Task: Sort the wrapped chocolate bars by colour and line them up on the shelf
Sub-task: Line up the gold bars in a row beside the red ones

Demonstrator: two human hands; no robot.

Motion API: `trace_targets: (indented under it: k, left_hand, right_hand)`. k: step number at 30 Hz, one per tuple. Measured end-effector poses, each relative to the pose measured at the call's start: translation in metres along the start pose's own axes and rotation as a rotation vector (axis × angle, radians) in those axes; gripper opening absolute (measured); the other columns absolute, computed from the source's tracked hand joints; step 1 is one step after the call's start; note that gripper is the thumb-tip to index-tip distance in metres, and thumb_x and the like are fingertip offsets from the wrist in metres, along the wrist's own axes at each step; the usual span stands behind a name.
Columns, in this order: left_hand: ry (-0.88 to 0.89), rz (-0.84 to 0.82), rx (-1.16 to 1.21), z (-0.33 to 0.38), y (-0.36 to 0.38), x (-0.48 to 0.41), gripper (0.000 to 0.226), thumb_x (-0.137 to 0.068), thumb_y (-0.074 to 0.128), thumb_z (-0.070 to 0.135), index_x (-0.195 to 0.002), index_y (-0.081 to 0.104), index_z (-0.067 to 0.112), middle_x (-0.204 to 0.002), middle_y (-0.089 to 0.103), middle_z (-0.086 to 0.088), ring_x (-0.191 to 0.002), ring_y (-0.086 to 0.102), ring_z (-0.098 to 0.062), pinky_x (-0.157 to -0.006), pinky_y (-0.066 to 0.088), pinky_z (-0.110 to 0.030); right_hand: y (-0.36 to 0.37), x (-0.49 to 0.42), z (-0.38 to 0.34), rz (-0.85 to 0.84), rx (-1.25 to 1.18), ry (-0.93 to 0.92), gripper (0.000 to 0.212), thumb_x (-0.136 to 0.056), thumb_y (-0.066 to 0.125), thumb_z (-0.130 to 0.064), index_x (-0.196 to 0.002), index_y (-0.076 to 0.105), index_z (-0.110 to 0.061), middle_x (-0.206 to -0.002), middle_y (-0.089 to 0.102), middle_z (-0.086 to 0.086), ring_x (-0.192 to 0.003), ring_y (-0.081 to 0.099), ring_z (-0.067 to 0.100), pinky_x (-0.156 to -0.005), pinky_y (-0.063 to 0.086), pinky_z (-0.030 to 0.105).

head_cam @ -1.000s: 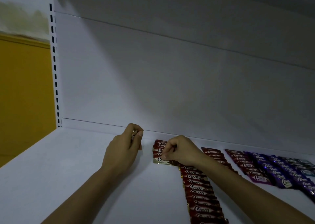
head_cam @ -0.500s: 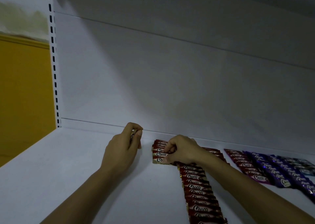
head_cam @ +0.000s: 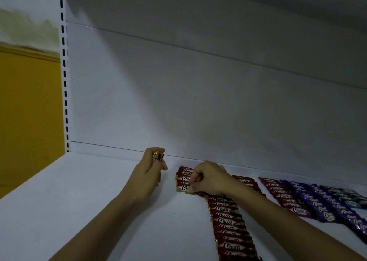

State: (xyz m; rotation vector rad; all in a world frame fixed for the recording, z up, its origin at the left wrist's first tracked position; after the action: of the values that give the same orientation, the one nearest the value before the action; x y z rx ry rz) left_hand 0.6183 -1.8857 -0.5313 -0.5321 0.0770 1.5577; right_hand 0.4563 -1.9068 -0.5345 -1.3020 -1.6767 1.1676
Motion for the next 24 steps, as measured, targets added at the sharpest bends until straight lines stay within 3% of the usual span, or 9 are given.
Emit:
trace_targets:
  k: [2, 4, 7, 10, 13, 16, 19, 24]
  left_hand:
    - [-0.071, -0.085, 0.225, -0.002, 0.010, 0.002, 0.036, -0.101, 0.035, 0.005, -0.133, 0.040, 0.022, -0.101, 0.063, 0.002, -0.068, 0.063, -0.005, -0.061, 0.051, -0.019]
    - [-0.099, -0.150, 0.395, -0.002, 0.016, 0.005, 0.048, -0.099, 0.044, 0.003, -0.136, 0.035, 0.032, -0.105, 0.068, -0.001, -0.081, 0.071, -0.010, -0.067, 0.056, -0.022]
    - [-0.077, -0.251, 0.369, 0.003, 0.024, 0.010, 0.061, -0.089, 0.065, 0.012, -0.133, 0.036, 0.042, -0.091, 0.075, -0.007, -0.075, 0.072, -0.019, -0.060, 0.055, -0.024]
    - [-0.052, -0.299, 0.305, 0.008, 0.029, 0.013, 0.038, -0.082, 0.073, 0.007, -0.114, 0.062, 0.024, -0.072, 0.072, -0.012, -0.058, 0.065, -0.020, -0.050, 0.050, -0.027]
    - [-0.048, -0.239, 0.281, 0.006, 0.023, 0.010, 0.016, -0.079, 0.076, 0.009, -0.092, 0.066, 0.007, -0.068, 0.071, -0.011, -0.057, 0.067, -0.018, -0.044, 0.045, -0.021]
    - [-0.074, -0.188, 0.288, 0.001, 0.017, 0.008, 0.012, -0.082, 0.074, 0.013, -0.089, 0.067, 0.006, -0.070, 0.072, -0.010, -0.061, 0.068, -0.014, -0.043, 0.043, -0.018]
    - [-0.056, -0.166, 0.286, 0.000, 0.015, 0.007, 0.011, -0.085, 0.071, 0.017, -0.085, 0.066, 0.008, -0.071, 0.071, -0.008, -0.058, 0.066, -0.013, -0.043, 0.041, -0.017]
    - [-0.076, -0.190, 0.330, -0.001, 0.018, 0.007, 0.017, -0.090, 0.065, 0.022, -0.086, 0.064, 0.006, -0.077, 0.071, -0.011, -0.048, 0.056, -0.011, -0.041, 0.037, -0.018]
  right_hand:
    - [-0.009, 0.002, -0.003, 0.103, -0.103, -0.050, 0.006, -0.079, 0.075, -0.027, -0.084, 0.072, -0.025, -0.081, 0.063, -0.017, -0.082, 0.060, 0.002, -0.082, 0.051, 0.027]
    - [-0.024, 0.008, -0.008, 0.250, -0.231, -0.100, 0.004, -0.084, 0.070, -0.026, -0.084, 0.072, -0.023, -0.080, 0.065, -0.014, -0.076, 0.060, 0.000, -0.073, 0.050, 0.020]
    - [-0.030, 0.014, -0.020, 0.278, -0.533, -0.176, 0.012, -0.087, 0.065, -0.032, -0.088, 0.072, -0.023, -0.086, 0.072, -0.006, -0.080, 0.066, 0.004, -0.075, 0.053, 0.021]
    - [-0.021, 0.017, -0.031, 0.172, -0.664, -0.198, 0.007, -0.084, 0.070, -0.023, -0.087, 0.074, -0.018, -0.088, 0.073, -0.002, -0.082, 0.069, 0.009, -0.075, 0.054, 0.020]
    - [-0.023, 0.018, -0.023, 0.198, -0.803, -0.127, 0.006, -0.084, 0.069, -0.018, -0.083, 0.074, -0.015, -0.079, 0.073, -0.003, -0.072, 0.067, 0.009, -0.064, 0.050, 0.016]
    - [-0.025, 0.020, -0.012, 0.214, -0.876, -0.039, 0.009, -0.087, 0.065, -0.021, -0.087, 0.073, -0.015, -0.072, 0.071, -0.005, -0.064, 0.063, 0.006, -0.057, 0.047, 0.017]
    - [-0.019, 0.022, -0.013, 0.151, -0.919, -0.033, 0.017, -0.090, 0.062, -0.026, -0.094, 0.070, -0.013, -0.082, 0.072, -0.001, -0.070, 0.064, 0.010, -0.063, 0.048, 0.021]
    - [-0.011, 0.025, -0.026, 0.149, -0.905, -0.082, 0.013, -0.087, 0.065, -0.018, -0.091, 0.067, -0.006, -0.085, 0.073, 0.003, -0.078, 0.069, 0.010, -0.066, 0.052, 0.016]
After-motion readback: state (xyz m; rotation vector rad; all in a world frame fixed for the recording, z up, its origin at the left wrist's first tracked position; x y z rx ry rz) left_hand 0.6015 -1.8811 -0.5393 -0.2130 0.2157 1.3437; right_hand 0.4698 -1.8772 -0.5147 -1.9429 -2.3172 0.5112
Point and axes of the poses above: each hand's wrist, its own x-axis away from the middle knuckle, its own y-axis out of the palm, z = x × y, the point moved 10 cm from there along -x, towards the middle knuckle
